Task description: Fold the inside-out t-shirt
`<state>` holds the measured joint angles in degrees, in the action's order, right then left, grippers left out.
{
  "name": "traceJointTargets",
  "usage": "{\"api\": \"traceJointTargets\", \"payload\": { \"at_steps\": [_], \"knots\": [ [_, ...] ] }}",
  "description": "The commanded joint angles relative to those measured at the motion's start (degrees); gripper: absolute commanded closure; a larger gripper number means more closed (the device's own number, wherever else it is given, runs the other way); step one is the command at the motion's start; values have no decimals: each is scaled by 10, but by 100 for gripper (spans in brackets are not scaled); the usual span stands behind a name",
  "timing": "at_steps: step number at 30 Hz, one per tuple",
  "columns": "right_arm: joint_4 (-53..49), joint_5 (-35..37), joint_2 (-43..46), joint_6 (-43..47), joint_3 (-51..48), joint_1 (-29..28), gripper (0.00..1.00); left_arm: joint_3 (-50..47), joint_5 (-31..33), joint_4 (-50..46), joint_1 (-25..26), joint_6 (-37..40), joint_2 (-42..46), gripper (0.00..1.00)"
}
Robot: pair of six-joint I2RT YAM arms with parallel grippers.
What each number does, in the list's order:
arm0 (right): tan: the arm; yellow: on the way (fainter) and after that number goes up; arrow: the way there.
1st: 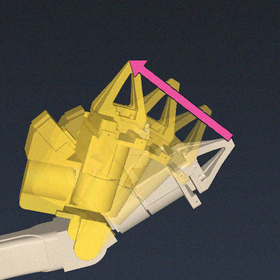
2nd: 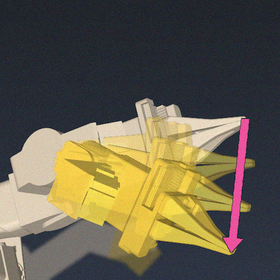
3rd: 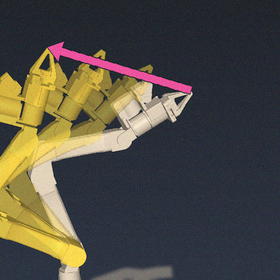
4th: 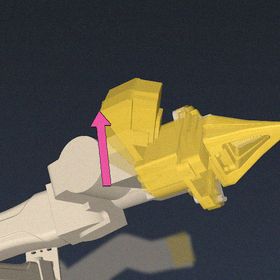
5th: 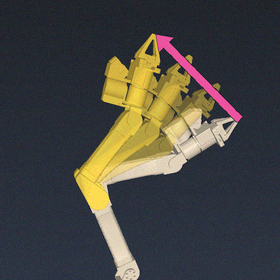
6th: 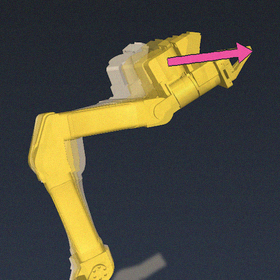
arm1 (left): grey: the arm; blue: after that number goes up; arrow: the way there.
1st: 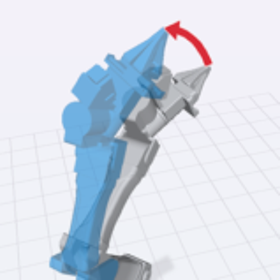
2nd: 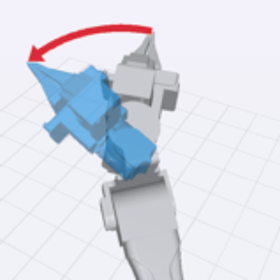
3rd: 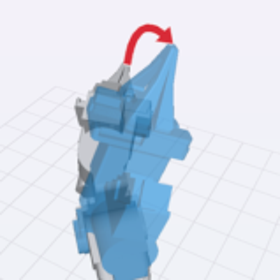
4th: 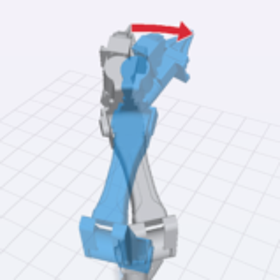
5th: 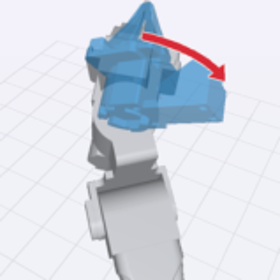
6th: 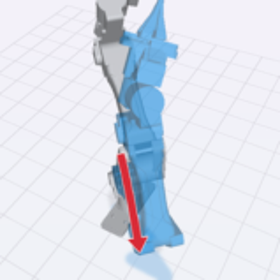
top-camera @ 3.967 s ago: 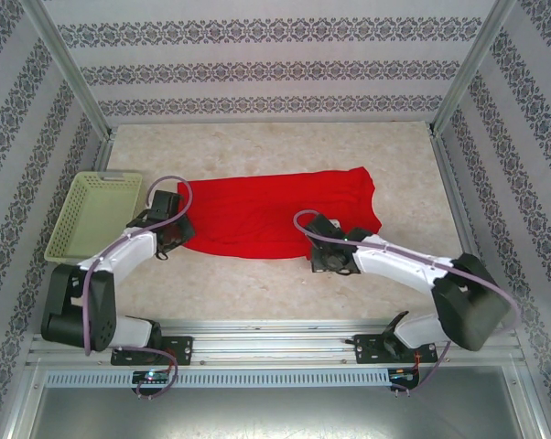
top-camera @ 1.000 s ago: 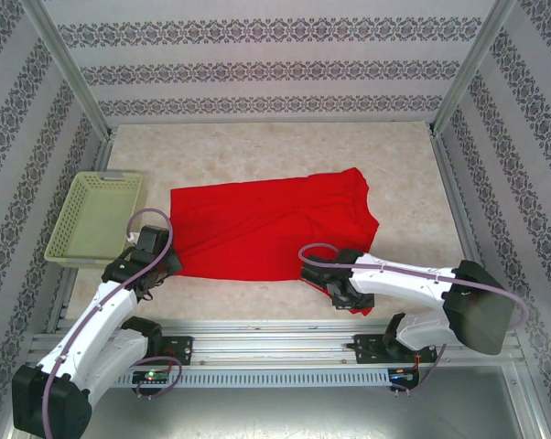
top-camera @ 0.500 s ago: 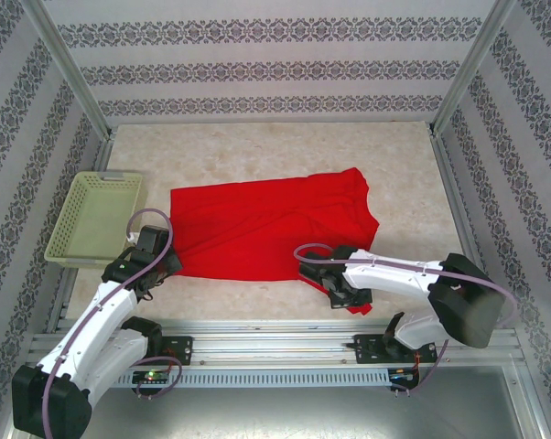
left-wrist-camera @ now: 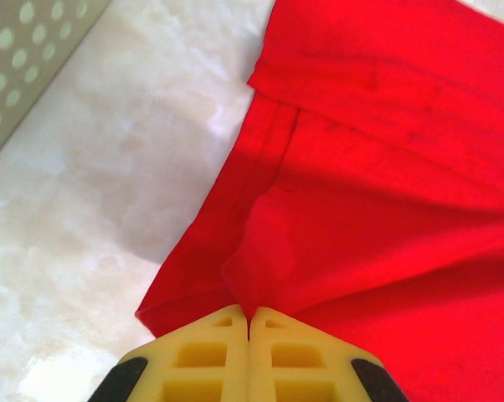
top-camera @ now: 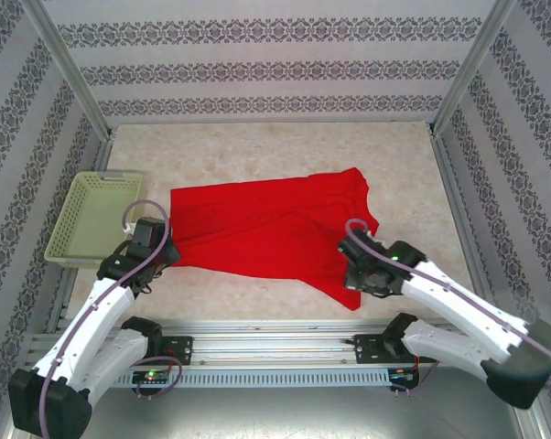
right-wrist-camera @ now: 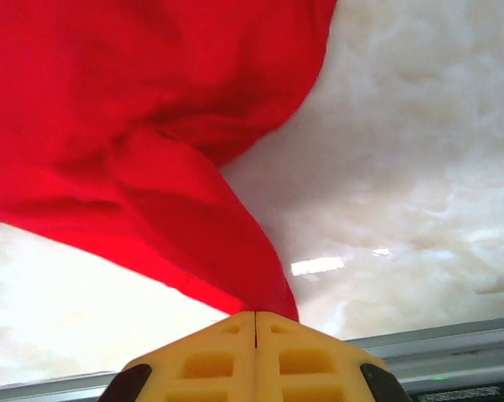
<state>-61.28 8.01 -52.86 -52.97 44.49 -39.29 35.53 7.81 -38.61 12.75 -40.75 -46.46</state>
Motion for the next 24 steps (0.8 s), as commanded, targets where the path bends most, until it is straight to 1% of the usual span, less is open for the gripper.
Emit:
{"api": "traceJointTargets", "payload": {
  "at_steps": [1,3,5,8,9,14,16,18,21,24],
  "knots": [
    [-5,-46,54,35,42,56,100,20,15,-31,2,6,0,100],
    [17,-86,62,51,55,104,100,22,12,-27,2,5,-4,100],
    [54,-128,54,64,59,151,100,31,22,-26,1,5,-13,100],
    [126,-191,18,72,68,210,100,47,34,-10,-9,12,-40,100],
    [148,-203,3,75,75,225,100,51,29,1,-15,16,-56,100],
    [236,-210,-116,96,155,278,100,99,-8,53,-46,38,-182,100],
    [263,-223,-171,99,189,296,100,122,-17,68,-59,42,-232,100],
    [274,-222,-233,105,233,308,100,145,-19,83,-74,45,-275,100],
    [281,-209,-304,114,293,317,100,181,-43,98,-105,46,-336,100],
    [282,-209,-372,119,349,325,100,220,-62,104,-125,46,-392,100]
  ]
}}
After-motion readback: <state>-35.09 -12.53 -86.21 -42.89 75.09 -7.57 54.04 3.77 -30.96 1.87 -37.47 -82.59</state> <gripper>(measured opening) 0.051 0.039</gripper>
